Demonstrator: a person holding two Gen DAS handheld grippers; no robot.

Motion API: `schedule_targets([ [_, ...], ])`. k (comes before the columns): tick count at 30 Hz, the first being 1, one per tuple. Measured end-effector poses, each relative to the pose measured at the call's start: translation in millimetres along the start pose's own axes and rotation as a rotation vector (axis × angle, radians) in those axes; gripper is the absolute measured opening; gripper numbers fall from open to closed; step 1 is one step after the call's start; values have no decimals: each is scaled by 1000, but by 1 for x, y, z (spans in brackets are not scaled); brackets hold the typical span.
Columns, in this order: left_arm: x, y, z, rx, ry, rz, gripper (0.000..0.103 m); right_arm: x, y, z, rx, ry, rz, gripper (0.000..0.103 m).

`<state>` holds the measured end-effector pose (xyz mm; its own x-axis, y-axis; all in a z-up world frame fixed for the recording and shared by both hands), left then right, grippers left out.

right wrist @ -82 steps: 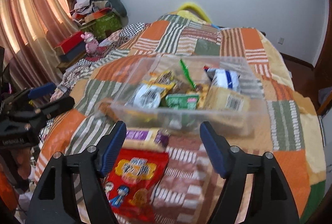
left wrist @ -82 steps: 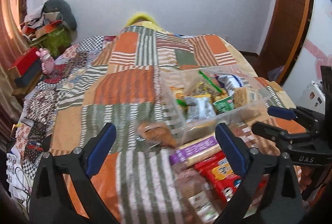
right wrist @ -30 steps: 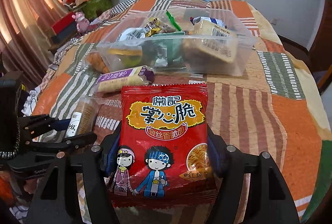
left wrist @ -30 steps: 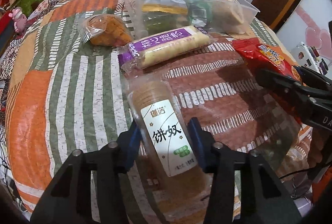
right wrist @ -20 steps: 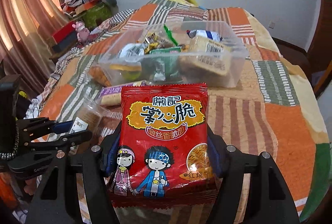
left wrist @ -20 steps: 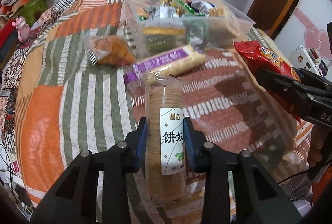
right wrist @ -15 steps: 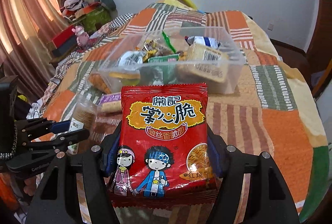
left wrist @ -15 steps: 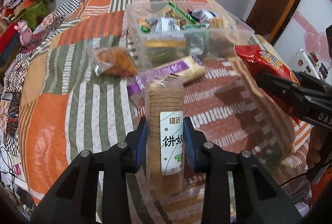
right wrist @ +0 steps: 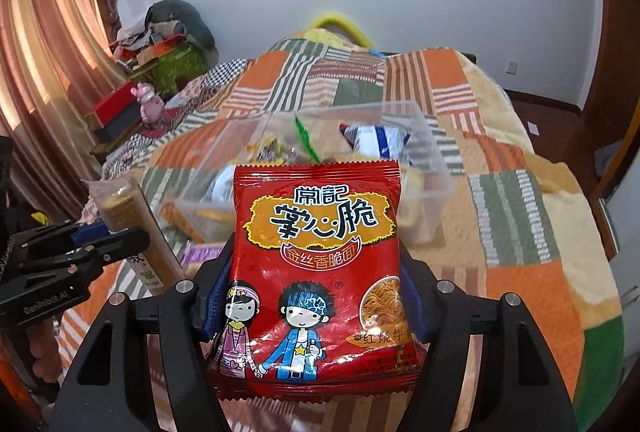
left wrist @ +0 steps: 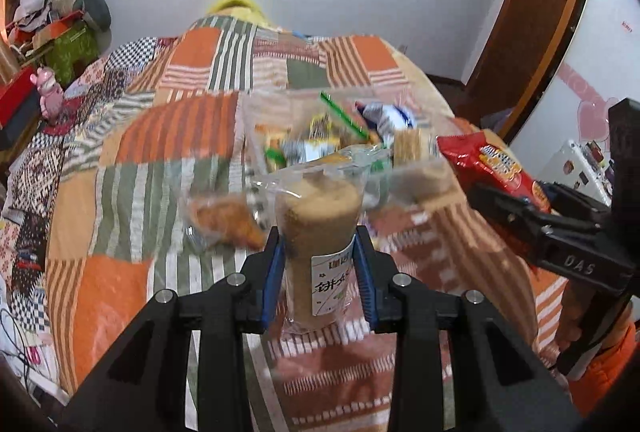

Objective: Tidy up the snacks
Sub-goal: 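Carry the cracker tube and red bag into the clear box, opening both tools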

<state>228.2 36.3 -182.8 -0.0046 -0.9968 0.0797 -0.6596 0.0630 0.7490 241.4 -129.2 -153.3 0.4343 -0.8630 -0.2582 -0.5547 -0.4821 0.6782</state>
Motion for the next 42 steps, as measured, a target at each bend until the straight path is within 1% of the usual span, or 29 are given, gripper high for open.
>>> schedule_targets([
  [8,0,0,-46,68,0,6,33,9,-8,-23,34,-7,13,65],
  [14,5,-12,-72,89,2,24,33,14,-22,-40,43,-6,19,65],
  [20,12,-45,-94,67,1,46,33,16,-45,-56,34,6,27,65],
  [25,16,-69,-109,59,-3,47,33,18,-65,-65,18,10,40,65],
  [32,22,-100,-117,28,-12,52,33,26,-89,-69,-14,10,58,65],
  [36,24,-112,-111,-6,-23,42,34,28,-96,-68,-34,9,60,65],
  [38,23,-113,-109,-5,-24,27,34,26,-97,-67,-39,13,66,66],
  [42,17,-102,-105,12,-39,11,36,24,-96,-67,-50,18,67,67],
])
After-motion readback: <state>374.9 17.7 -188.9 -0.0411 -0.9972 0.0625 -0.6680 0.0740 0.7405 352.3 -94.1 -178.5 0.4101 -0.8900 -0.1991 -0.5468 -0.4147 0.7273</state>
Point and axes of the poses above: each gripper's, at about its wrist camera, not at the fingertips, and y roughly against the way its jaws point, x to its right, z to its underside, the point moved 6 cm from there along -y, roughly the way its jaws point, and after that the axes turned 7 degrees about -z, right-handed, at the moved point
